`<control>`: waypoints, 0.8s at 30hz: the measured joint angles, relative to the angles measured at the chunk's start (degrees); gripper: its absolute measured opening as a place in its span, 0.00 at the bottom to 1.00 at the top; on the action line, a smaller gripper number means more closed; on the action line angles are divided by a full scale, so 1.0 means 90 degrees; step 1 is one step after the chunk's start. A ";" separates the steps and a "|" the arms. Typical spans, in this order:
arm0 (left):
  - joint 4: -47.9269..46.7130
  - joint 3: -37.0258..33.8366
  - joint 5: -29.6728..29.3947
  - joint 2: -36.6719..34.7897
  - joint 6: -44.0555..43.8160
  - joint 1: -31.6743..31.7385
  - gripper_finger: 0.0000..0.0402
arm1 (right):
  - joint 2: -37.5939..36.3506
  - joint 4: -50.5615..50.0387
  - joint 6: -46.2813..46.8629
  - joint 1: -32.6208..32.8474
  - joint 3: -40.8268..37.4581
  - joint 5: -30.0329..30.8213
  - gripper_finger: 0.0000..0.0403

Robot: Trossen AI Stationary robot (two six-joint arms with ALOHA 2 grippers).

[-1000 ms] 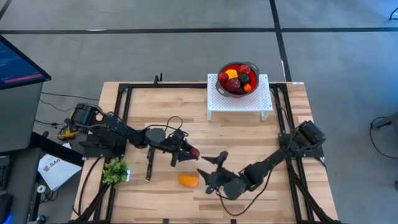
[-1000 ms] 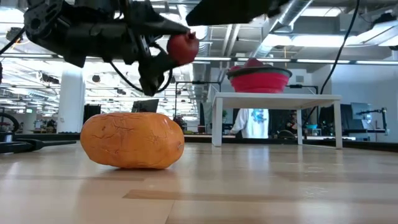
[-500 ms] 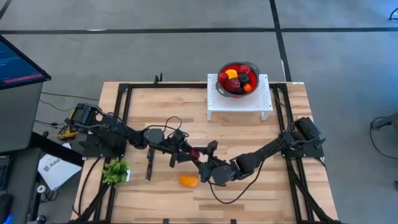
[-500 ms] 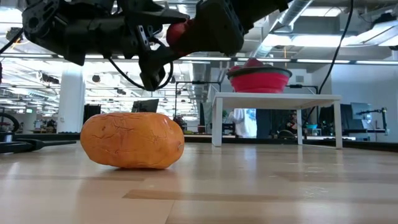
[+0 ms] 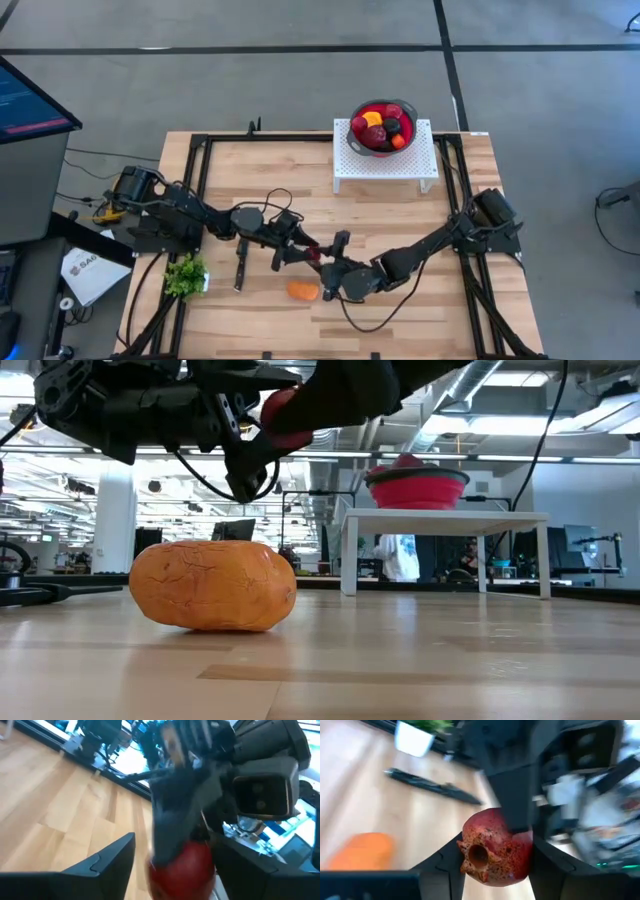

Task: Pick & Place Fruit
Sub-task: Put the red pomegranate into the orange strainer bowl on the shelf

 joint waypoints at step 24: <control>-0.0646 -0.0002 -0.0036 -0.0034 0.1684 -0.0035 0.72 | -0.2457 -1.0682 0.9386 0.0812 -0.0002 -0.2025 0.48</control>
